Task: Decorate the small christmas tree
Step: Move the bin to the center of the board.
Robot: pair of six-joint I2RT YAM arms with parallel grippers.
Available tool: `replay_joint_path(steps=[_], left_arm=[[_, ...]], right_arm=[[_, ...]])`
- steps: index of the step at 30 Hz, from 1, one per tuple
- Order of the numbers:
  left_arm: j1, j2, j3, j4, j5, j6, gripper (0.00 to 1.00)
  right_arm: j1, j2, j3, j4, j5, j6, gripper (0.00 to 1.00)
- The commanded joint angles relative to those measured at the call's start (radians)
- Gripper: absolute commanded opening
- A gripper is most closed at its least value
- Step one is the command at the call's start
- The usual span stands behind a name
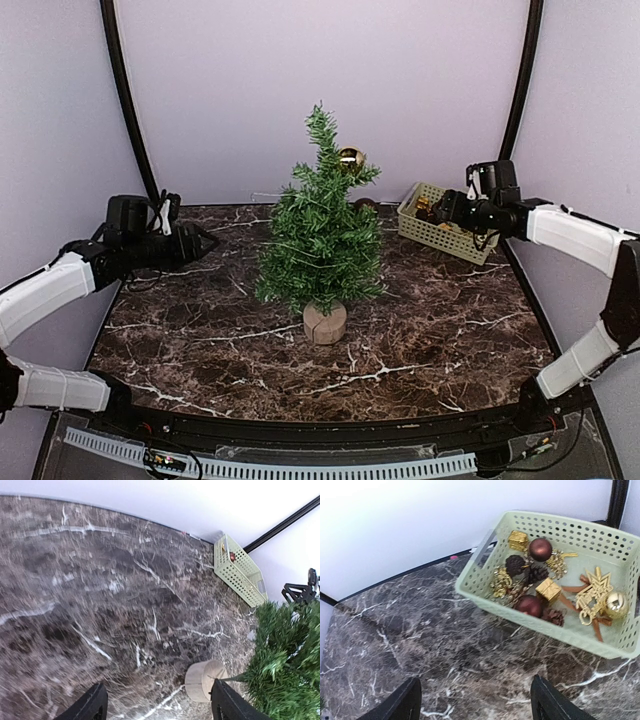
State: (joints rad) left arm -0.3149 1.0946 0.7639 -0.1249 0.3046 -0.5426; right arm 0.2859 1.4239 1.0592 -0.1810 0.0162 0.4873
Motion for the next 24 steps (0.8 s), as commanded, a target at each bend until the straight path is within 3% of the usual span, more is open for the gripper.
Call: replay_joint_path(steps=[1, 7, 13, 19, 24], left_arm=[[0.095, 0.031, 0.116, -0.151, 0.111, 0.202, 0.74], [0.134, 0.091, 0.182, -0.185, 0.086, 0.329, 0.74], [0.151, 0.127, 0.158, -0.164, 0.093, 0.361, 0.74], [0.162, 0.107, 0.137, -0.146, 0.084, 0.371, 0.74], [0.167, 0.097, 0.131, -0.141, 0.088, 0.372, 0.74]], right_arm=[[-0.1, 0.181, 0.157, -0.102, 0.02, -0.102, 0.75], [-0.194, 0.47, 0.424, -0.145, 0.007, -0.162, 0.73], [-0.229, 0.688, 0.635, -0.285, 0.052, -0.222, 0.71], [-0.228, 0.634, 0.518, -0.34, 0.022, -0.242, 0.71], [-0.222, 0.507, 0.357, -0.365, -0.11, -0.262, 0.71]])
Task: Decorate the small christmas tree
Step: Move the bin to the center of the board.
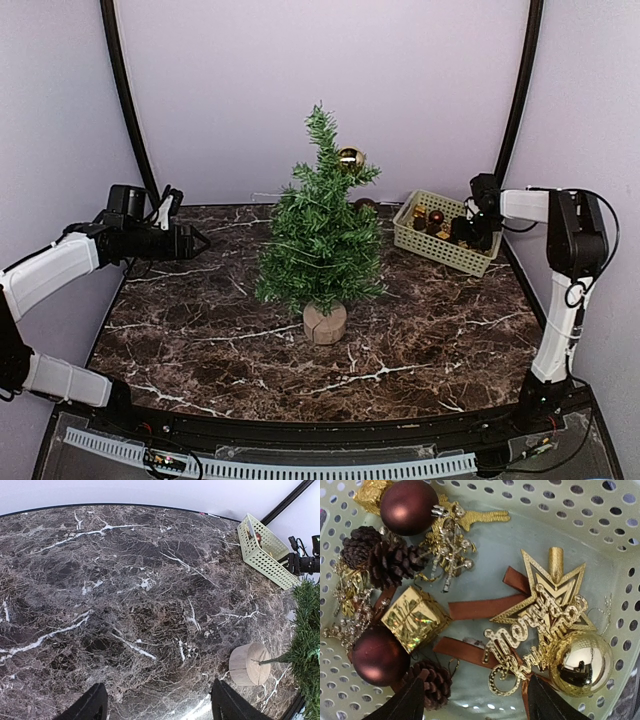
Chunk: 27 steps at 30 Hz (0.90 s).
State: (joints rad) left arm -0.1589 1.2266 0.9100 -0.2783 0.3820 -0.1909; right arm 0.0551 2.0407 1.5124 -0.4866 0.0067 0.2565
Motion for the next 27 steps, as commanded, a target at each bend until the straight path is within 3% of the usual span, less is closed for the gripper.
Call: replay_joint_path(steps=[1, 7, 14, 21, 27], left_arm=[[0.012, -0.036, -0.016, 0.013, 0.012, 0.021, 0.74], [0.019, -0.043, -0.019, 0.015, 0.017, 0.017, 0.74], [0.021, -0.054, -0.027, 0.013, 0.005, 0.023, 0.74], [0.021, -0.054, -0.029, 0.008, -0.004, 0.026, 0.74], [0.022, -0.059, -0.031, 0.009, -0.016, 0.025, 0.74]], right_arm=[[0.013, -0.135, -0.129, -0.059, -0.135, -0.031, 0.72], [0.108, -0.266, -0.294, -0.045, -0.262, 0.016, 0.72], [0.257, -0.366, -0.484, 0.105, -0.385, 0.152, 0.71], [0.322, -0.51, -0.487, 0.145, -0.253, 0.2, 0.69], [0.323, -0.557, -0.424, 0.125, -0.024, 0.083, 0.63]])
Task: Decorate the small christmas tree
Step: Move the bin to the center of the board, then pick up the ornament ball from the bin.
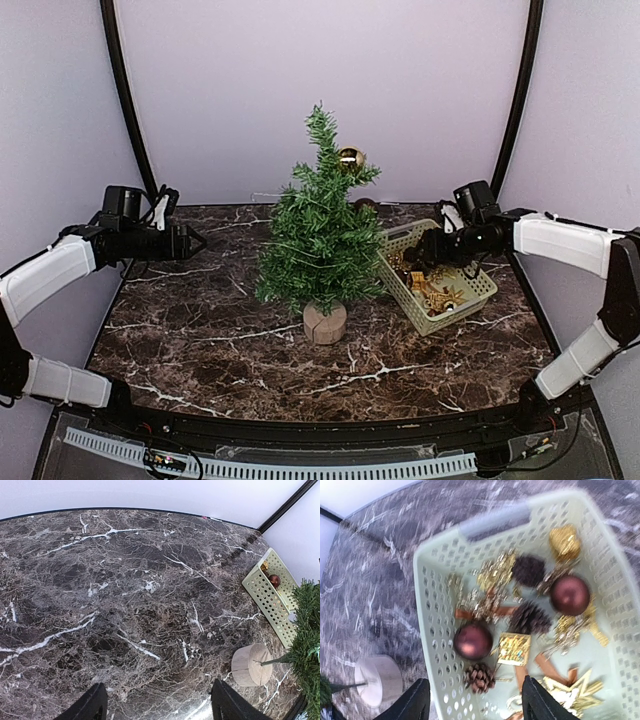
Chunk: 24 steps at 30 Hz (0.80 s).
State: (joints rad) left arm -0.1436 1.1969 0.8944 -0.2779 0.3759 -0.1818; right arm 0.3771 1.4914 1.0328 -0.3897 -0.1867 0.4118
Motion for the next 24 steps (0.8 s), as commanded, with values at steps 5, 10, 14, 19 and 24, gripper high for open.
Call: replay_joint_path(steps=[5, 10, 14, 19, 24], left_arm=[[0.007, -0.028, -0.015, 0.01, -0.013, 0.017, 0.74], [0.008, -0.023, -0.016, 0.011, -0.014, 0.017, 0.74], [0.009, -0.022, -0.016, 0.008, -0.015, 0.018, 0.74], [0.011, -0.018, -0.014, 0.008, -0.009, 0.019, 0.74], [0.014, -0.017, -0.013, 0.008, -0.005, 0.018, 0.74]], right_arm=[[0.001, 0.076, 0.102, 0.051, 0.184, -0.212, 0.56], [0.001, 0.165, 0.141, 0.076, 0.181, -0.33, 0.48], [0.0, 0.236, 0.206, 0.038, 0.319, -0.316, 0.45], [-0.015, 0.319, 0.269, -0.008, 0.429, -0.253, 0.48], [-0.038, 0.404, 0.329, -0.048, 0.447, -0.227, 0.49]])
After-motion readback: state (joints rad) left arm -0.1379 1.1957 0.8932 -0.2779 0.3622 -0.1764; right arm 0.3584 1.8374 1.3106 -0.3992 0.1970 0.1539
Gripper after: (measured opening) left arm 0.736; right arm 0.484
